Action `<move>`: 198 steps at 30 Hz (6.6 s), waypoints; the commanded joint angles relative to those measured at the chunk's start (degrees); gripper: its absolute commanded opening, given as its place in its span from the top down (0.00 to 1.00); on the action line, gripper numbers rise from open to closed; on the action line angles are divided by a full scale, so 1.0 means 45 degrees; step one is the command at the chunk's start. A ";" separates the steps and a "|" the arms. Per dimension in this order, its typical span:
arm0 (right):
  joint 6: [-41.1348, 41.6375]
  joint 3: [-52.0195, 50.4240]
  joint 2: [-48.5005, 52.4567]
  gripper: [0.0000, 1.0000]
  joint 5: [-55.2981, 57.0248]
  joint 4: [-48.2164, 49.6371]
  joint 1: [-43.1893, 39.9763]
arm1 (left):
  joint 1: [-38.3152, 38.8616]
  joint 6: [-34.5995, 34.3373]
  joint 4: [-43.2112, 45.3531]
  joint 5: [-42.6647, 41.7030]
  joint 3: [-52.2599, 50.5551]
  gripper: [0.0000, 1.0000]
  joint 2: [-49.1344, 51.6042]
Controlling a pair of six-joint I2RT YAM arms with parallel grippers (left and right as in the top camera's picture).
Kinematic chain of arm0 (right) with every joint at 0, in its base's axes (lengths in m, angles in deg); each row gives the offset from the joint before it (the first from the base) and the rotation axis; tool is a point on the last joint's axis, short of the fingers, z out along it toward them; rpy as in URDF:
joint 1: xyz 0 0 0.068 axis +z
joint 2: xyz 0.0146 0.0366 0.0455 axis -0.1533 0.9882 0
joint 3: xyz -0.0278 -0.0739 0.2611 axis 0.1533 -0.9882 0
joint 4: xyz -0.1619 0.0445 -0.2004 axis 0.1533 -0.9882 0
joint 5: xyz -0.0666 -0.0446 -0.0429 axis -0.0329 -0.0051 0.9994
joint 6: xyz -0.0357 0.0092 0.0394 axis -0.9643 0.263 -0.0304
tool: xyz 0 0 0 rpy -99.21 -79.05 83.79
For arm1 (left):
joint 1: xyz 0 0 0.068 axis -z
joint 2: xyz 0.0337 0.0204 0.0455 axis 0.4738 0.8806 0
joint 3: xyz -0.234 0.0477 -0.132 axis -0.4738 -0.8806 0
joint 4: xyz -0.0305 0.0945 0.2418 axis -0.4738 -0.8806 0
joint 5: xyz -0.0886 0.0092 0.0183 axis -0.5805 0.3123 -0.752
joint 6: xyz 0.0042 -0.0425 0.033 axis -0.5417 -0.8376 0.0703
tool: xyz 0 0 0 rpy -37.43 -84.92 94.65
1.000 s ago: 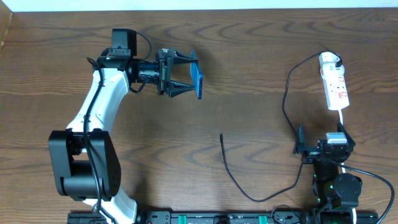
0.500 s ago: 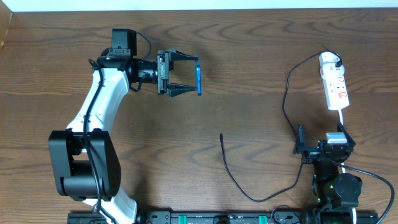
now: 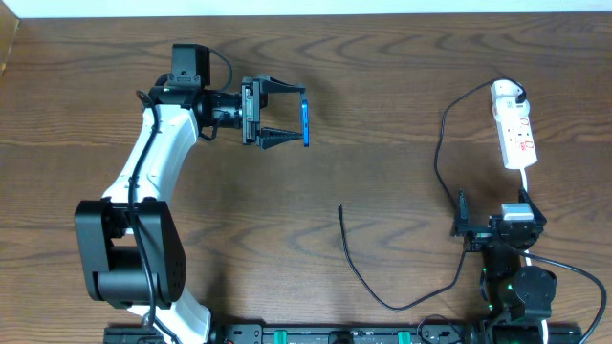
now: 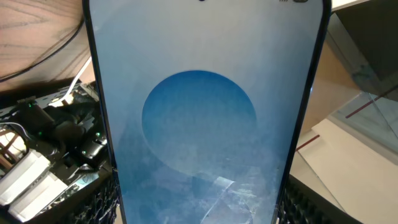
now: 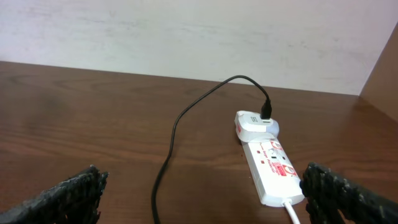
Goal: Plug charger to phone and switch on socket
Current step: 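Lift the phone with the left gripper and hold it upright, then rotate the held phone toward the right, bottom edge facing right, then move the right gripper up toward the phone held by the left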
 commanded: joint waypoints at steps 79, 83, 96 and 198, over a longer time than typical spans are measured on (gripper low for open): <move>-0.0136 -0.0015 -0.0073 0.01 0.0010 -0.0063 0.0146 | -0.0049 0.0534 0.0024 -0.0228 0.0369 0.93 -0.0355; -0.0131 -0.0015 -0.0073 0.01 0.0010 -0.0063 0.0146 | -0.0049 0.0539 0.0024 0.0384 0.0369 0.93 -0.0355; -0.0136 -0.0015 -0.0073 0.01 0.0010 -0.0058 0.0146 | -0.0049 0.1462 0.0024 0.4789 0.0369 0.93 -0.0355; 0.5270 1.2347 1.6937 0.01 -0.5183 -0.2084 0.4896 | 0.3575 -0.0515 0.4158 0.7538 0.0369 0.93 -0.0355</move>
